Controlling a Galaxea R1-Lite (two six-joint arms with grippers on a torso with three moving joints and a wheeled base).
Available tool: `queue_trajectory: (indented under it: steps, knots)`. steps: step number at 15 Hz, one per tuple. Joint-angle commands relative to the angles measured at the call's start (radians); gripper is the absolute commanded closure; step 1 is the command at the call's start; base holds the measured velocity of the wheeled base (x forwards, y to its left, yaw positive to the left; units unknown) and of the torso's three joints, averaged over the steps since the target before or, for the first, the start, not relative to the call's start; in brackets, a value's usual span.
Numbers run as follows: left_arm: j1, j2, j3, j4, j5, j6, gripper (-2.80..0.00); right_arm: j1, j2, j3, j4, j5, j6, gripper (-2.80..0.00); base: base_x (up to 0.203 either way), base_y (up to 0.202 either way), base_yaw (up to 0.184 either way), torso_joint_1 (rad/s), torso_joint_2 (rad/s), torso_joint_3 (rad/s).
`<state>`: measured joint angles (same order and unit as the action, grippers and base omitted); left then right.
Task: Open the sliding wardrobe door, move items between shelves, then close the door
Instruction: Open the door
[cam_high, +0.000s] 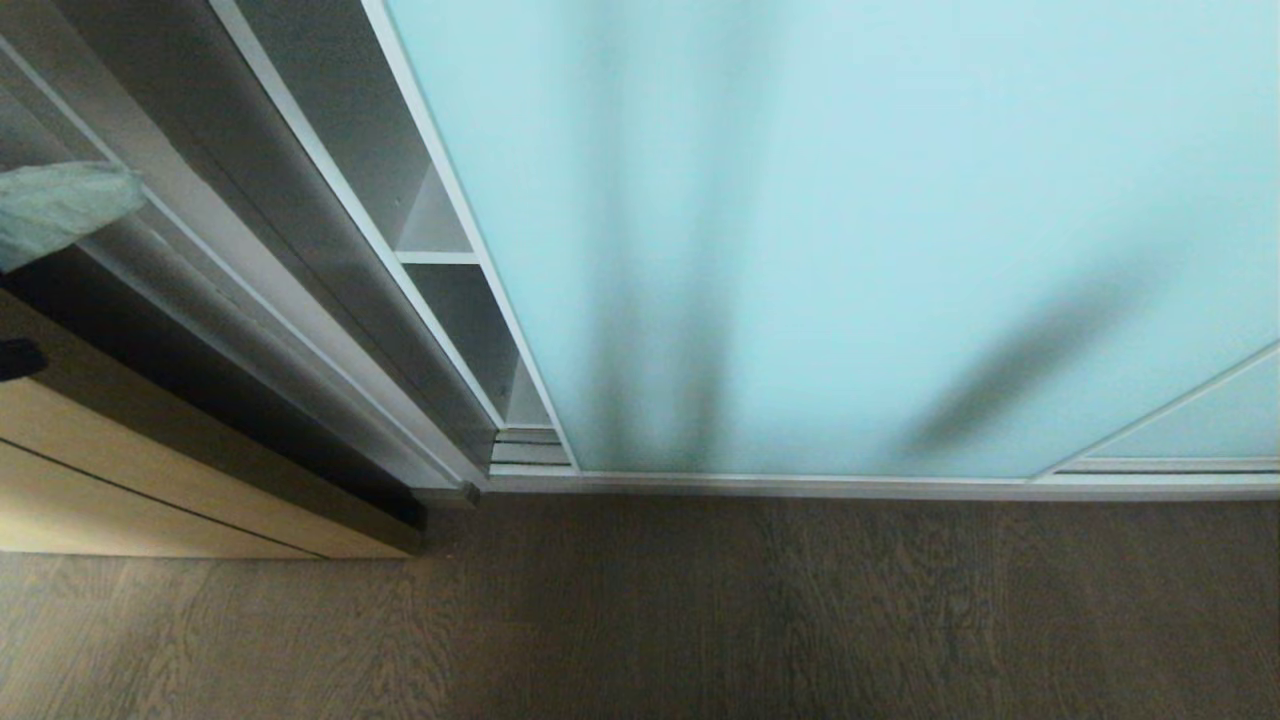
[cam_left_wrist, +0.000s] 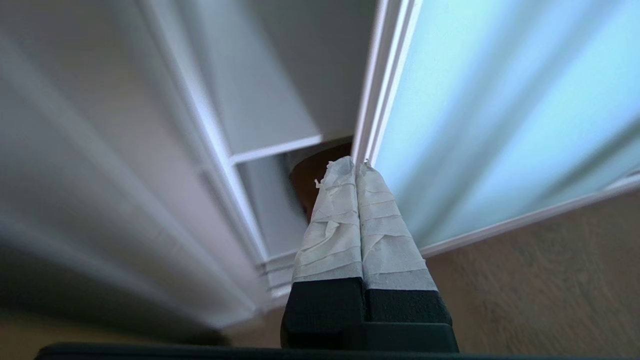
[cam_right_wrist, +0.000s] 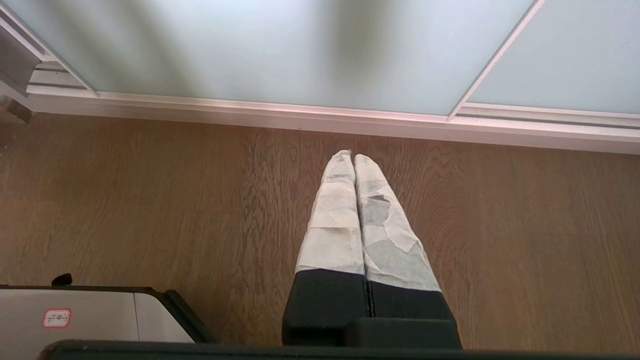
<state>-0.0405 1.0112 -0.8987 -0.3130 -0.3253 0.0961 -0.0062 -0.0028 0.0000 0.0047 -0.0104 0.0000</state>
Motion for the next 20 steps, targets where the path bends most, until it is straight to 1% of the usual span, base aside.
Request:
queue_trajectory:
  steps: [1, 3, 4, 6, 7, 10, 11, 13, 14, 17, 20]
  knots:
    - [-0.055, 0.101, -0.035, -0.019, 0.020, 0.005, 0.00, 0.000, 0.003, 0.000, 0.000, 0.001, 0.000, 0.00, 0.000, 0.000, 0.000, 0.000, 0.00, 0.000]
    - [-0.115, 0.152, -0.082, -0.027, 0.064, 0.009, 0.00, 0.000, 0.003, 0.000, 0.000, 0.000, 0.000, 0.00, 0.000, 0.000, 0.000, 0.000, 0.00, 0.000]
    - [-0.130, 0.173, -0.090, -0.034, 0.074, 0.012, 0.00, 0.000, 0.003, 0.000, 0.000, 0.000, 0.000, 0.00, 0.000, 0.000, 0.000, 0.000, 0.00, 0.000]
    - [-0.145, 0.228, -0.091, -0.064, 0.087, 0.039, 0.00, 0.000, 0.003, 0.000, 0.000, 0.000, 0.000, 0.00, 0.000, 0.000, 0.000, 0.000, 0.00, 0.000]
    - [-0.147, 0.265, -0.089, -0.096, 0.098, 0.049, 0.00, 0.000, 0.003, 0.000, 0.000, 0.000, 0.000, 0.00, 0.000, 0.000, 0.000, 0.000, 0.00, 0.000]
    - [-0.149, 0.388, -0.092, -0.260, 0.149, 0.058, 0.00, 0.000, 0.003, 0.000, 0.000, 0.000, 0.000, 0.00, 0.000, 0.000, 0.000, 0.000, 0.00, 0.000]
    - [-0.150, 0.432, -0.102, -0.316, 0.168, 0.059, 0.00, 0.000, 0.003, 0.000, 0.000, 0.000, 0.000, 0.00, 0.000, 0.000, 0.000, 0.000, 0.00, 0.000]
    - [-0.150, 0.502, -0.141, -0.389, 0.182, 0.059, 0.00, 0.000, 0.003, 0.000, 0.000, 0.000, 0.000, 0.00, 0.000, 0.000, 0.000, 0.000, 0.00, 0.000]
    - [-0.156, 0.524, -0.164, -0.402, 0.182, 0.054, 0.00, 0.000, 0.003, 0.000, 0.000, 0.000, 0.000, 0.00, 0.000, 0.000, 0.000, 0.000, 0.00, 0.000]
    - [-0.208, 0.552, -0.167, -0.406, 0.180, 0.032, 0.00, 0.000, 0.003, 0.000, 0.000, 0.000, 0.000, 0.00, 0.000, 0.000, 0.000, 0.000, 0.00, 0.000]
    - [-0.261, 0.585, -0.173, -0.406, 0.185, 0.031, 0.00, 0.000, 0.003, 0.000, 0.000, 0.000, 0.000, 0.00, 0.000, 0.000, 0.000, 0.000, 0.00, 0.000]
